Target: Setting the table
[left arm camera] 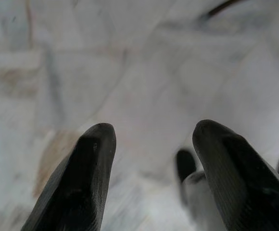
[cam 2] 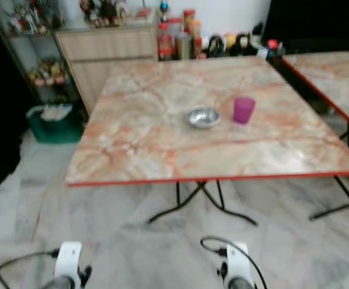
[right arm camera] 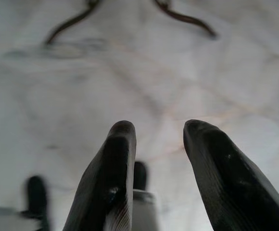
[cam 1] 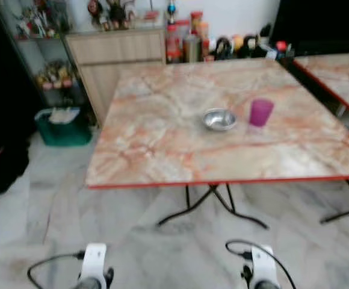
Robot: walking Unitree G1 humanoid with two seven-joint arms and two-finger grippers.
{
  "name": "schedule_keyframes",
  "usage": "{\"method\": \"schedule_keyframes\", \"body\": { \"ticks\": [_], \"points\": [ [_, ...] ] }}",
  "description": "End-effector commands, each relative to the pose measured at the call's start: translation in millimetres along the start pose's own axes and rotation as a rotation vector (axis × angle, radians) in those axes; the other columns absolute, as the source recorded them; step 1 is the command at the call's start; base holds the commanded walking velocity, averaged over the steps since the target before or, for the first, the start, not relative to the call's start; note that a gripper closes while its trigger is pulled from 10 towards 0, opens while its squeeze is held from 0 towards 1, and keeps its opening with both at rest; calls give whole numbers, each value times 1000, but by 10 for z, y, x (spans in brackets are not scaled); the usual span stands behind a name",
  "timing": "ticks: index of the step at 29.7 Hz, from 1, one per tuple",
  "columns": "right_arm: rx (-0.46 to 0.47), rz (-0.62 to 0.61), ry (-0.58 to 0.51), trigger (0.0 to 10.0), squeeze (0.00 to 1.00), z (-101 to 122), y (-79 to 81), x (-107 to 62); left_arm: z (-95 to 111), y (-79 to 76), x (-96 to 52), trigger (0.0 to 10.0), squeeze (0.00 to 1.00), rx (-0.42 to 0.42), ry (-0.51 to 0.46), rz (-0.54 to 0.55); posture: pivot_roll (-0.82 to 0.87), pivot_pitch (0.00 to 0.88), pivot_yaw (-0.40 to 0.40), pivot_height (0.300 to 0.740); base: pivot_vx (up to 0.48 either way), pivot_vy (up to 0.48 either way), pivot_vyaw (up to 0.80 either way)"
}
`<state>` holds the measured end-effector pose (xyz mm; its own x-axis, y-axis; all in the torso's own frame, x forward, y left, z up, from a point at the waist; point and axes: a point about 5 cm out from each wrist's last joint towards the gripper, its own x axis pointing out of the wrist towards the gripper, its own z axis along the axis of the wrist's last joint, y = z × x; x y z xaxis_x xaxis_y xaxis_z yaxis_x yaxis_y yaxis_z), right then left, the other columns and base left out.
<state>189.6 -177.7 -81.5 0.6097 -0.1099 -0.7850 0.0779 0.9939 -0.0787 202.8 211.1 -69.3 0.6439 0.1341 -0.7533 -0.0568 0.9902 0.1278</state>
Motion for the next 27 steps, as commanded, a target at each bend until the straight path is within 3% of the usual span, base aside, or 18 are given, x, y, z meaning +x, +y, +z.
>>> {"method": "schedule_keyframes", "body": {
  "ticks": [1,12,27],
  "points": [
    [8,-3,-2,10000,0,12,-13,3,-28,-11,-5,10000,0,-14,6,-3,35,0,62,736,0,0,0],
    [11,-1,-10,10000,0,23,-19,4,39,-45,3,10000,0,-34,-30,-29,36,0,60,736,0,0,0],
    [8,5,-28,10000,0,65,-19,10,-5,-46,-4,10000,0,-26,-15,-28,35,0,59,736,277,0,0]
  ]
}}
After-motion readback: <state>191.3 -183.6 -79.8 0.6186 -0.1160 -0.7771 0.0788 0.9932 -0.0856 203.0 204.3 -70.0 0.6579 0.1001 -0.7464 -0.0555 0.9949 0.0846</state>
